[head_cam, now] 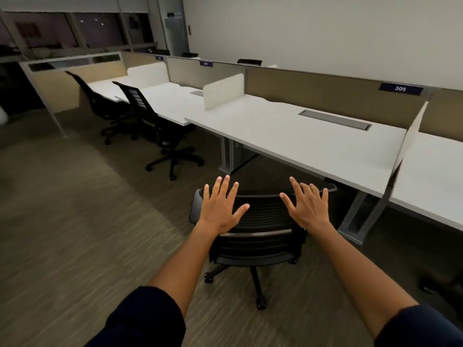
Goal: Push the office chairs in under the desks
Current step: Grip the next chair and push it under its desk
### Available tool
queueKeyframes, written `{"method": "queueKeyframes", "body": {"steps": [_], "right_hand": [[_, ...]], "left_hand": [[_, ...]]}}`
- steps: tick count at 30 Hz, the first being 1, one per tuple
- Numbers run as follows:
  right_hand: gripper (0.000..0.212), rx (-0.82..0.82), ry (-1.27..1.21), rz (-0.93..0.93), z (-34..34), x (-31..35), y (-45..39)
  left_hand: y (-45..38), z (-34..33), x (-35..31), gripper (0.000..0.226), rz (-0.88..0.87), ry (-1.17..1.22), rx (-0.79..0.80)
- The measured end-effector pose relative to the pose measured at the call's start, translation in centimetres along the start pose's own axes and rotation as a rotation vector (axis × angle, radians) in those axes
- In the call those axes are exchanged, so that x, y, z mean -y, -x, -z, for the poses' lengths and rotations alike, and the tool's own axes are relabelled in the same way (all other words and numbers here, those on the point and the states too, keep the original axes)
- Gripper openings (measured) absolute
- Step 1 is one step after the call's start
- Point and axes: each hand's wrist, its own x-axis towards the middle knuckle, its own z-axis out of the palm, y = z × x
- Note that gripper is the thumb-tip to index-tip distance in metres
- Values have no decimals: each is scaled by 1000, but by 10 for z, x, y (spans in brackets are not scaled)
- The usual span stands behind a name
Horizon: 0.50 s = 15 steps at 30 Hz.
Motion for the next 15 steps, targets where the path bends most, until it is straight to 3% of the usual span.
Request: {"method": "queueKeyframes", "body": {"steps": [5, 10, 15], "right_hand": [[80, -21, 64, -31, -2, -11, -30], [79, -41, 88, 8, -1, -12, -53], [67, -104, 137, -2, 1, 0, -78]], "left_hand": [[-39, -18, 16, 79, -38, 43, 58], [-67, -33, 26, 91, -15, 12, -100], [-103, -32, 40, 77, -17, -7, -215]]}}
